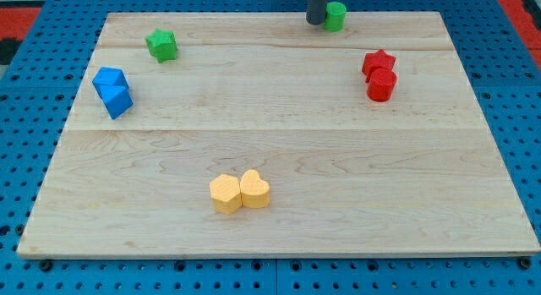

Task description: Push the green star into the green circle

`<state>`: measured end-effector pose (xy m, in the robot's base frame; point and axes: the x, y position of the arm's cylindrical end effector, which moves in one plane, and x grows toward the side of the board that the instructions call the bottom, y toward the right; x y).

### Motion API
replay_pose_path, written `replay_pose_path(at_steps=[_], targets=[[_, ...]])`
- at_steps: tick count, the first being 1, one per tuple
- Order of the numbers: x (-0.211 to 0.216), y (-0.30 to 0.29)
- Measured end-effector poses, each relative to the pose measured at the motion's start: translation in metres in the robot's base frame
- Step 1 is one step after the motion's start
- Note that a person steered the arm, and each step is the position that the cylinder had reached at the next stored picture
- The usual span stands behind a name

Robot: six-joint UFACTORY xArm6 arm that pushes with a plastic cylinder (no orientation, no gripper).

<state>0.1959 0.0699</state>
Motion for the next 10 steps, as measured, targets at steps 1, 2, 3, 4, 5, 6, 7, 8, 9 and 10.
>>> replay_pose_path(at_steps=[1, 2, 3, 4, 5, 6, 7, 8, 9, 10], targets=[[-0.002, 0.005], [-0.002, 0.026], [0.005, 0.048], [0.034, 0.033], [0.081, -0.025], [0.127, -0.118], [0.148, -0.225], [0.113, -0.298], [0.097, -0.267], [0.087, -0.179]])
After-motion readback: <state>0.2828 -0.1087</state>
